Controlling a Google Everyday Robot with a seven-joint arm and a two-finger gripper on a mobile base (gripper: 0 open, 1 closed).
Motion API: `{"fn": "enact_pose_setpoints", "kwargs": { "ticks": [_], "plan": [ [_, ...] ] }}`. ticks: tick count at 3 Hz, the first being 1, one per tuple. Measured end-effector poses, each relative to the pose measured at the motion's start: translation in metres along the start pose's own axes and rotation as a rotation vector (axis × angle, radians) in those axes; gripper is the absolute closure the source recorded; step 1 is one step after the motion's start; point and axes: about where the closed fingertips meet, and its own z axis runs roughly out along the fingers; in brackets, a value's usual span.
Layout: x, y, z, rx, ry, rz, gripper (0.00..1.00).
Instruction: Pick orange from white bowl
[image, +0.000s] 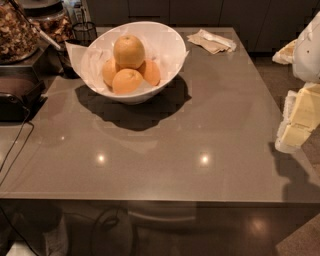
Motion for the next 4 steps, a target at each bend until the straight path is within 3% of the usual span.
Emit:
{"fn": "enact_pose_setpoints", "kwargs": {
  "ticks": [2,3,4],
  "plan": [
    [-0.005,-0.005,-0.001,0.010,-0.005,0.030,0.00],
    [-0.018,-0.022,0.009,-0.042,0.005,0.097,0.00],
    [-0.050,-0.043,0.021,-0.087,-0.003,0.114,0.00]
  ]
}}
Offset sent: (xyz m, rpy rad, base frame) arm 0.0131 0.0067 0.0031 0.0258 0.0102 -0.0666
